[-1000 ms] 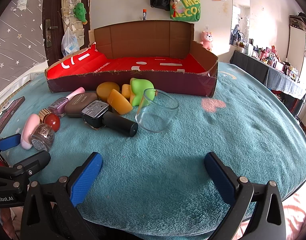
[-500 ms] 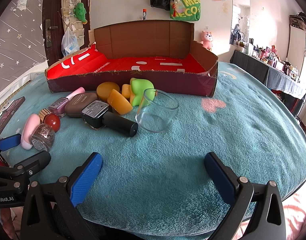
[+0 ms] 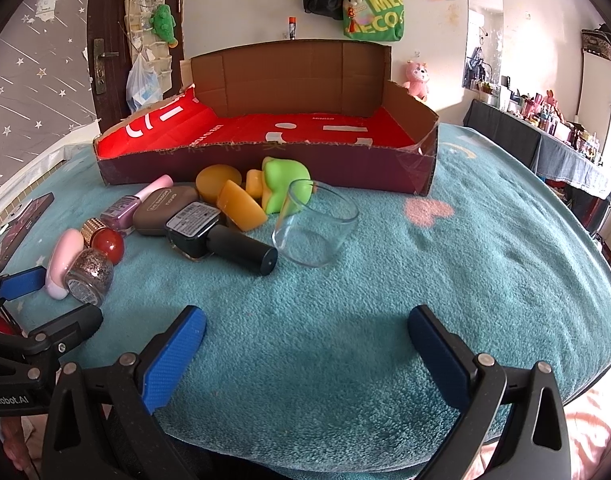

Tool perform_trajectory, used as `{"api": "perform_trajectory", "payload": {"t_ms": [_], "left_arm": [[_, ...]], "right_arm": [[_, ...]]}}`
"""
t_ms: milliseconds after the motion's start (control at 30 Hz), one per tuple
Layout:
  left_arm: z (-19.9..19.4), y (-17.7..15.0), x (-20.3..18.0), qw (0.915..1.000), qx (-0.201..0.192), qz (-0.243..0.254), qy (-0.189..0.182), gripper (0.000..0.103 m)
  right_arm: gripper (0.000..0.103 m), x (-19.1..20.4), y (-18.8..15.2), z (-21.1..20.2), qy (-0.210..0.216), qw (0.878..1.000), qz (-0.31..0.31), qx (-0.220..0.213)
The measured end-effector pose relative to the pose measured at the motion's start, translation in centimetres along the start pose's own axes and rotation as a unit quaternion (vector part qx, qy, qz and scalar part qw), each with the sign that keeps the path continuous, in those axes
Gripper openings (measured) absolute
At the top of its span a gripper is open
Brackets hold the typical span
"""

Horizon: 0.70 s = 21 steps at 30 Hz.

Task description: Organize rigid objects

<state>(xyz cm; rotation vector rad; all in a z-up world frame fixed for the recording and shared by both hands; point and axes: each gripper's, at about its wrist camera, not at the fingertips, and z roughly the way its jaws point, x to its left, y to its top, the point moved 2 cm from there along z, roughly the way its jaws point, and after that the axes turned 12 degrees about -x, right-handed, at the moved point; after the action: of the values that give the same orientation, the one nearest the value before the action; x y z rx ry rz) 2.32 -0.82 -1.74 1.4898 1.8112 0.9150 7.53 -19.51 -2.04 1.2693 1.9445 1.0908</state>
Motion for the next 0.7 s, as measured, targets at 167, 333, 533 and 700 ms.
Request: {"api": "perform_trajectory", "payload": {"t_ms": [167,333,533,700], "left_arm": [[-0.4,0.2,0.5,1.0,-0.003,0.002,-0.009,0.091],[-0.5,0.3,0.7,0.9997,-0.005,0.016,-0.018,0.079],[-0.4,0.6,0.9,0.9989,-0.005,0.027,-0.038,0.07],[0.3,1.1,1.4,0.9986,-0.004,0.029,-0.044,0.07]], "right_arm": [[0.1,-0.1,0.2,-0.1,0.004,1.0,0.001,-0.002],[0.092,0.2,0.6,0.1,0.01,1.0,-0.002,-0.003],[0.088,0.0,1.0,0.8,0.01,1.0,-0.004,-0.004],[0.085,-0.2,1.4,1.0,0.018,1.0,0.012,-0.003]]}}
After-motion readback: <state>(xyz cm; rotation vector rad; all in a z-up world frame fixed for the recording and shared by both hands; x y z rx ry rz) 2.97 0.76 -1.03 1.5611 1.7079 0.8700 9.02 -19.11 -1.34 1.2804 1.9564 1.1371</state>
